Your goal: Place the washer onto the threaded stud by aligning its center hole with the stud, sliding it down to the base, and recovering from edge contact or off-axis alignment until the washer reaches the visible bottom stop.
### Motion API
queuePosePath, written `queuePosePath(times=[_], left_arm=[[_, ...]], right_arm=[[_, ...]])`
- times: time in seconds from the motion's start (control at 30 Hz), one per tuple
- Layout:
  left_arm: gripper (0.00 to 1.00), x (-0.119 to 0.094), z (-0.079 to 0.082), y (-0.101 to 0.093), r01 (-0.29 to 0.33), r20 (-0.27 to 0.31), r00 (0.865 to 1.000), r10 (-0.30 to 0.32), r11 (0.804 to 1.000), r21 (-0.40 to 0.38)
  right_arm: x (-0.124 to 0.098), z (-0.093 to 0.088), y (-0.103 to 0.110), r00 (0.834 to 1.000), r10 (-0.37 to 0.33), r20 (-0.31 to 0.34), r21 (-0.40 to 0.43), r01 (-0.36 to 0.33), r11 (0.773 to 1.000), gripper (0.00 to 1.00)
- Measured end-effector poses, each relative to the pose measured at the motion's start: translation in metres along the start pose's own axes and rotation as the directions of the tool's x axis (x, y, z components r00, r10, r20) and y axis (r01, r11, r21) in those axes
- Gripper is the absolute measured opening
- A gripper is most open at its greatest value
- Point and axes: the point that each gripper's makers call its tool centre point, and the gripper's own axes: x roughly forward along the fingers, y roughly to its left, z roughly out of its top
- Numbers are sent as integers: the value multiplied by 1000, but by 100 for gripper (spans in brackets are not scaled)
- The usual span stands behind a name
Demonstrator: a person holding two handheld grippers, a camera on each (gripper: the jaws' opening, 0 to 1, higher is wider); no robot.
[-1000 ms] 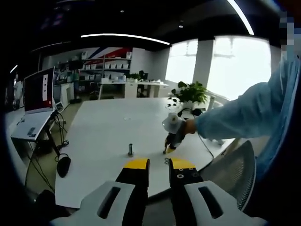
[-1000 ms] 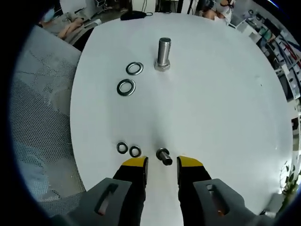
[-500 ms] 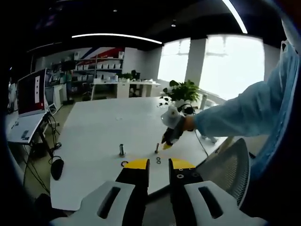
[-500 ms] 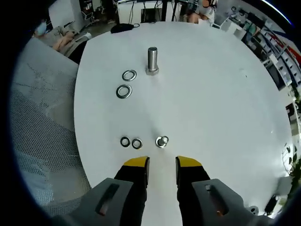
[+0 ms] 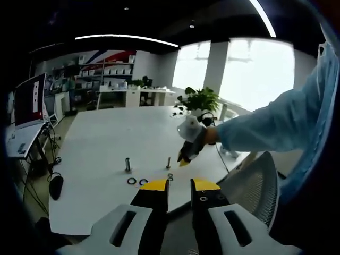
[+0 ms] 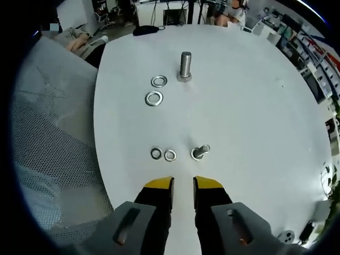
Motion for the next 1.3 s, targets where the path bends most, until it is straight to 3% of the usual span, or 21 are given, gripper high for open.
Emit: queuePosePath(times=[0.1,0.33,0.67,1.3], left_arm=[[14,1,-1,-2,-9,-12,1000,9,999,46],[14,-3,-1,3,6,20,1000,-5,999,-35],[14,2,-4,-2,0,0,1000,0,1000,25],[14,2,-7,0,-2,-10,1000,2,1000,17]], right_arm=[[3,4,6,1000,20,4,10,-20,1000,14],[8,15,27,995,95,0,-37,-95,995,15],[23,19,36,992,123,-39,-114,-127,985,16],[44,17,44,986,144,-84,-198,-158,967,21]])
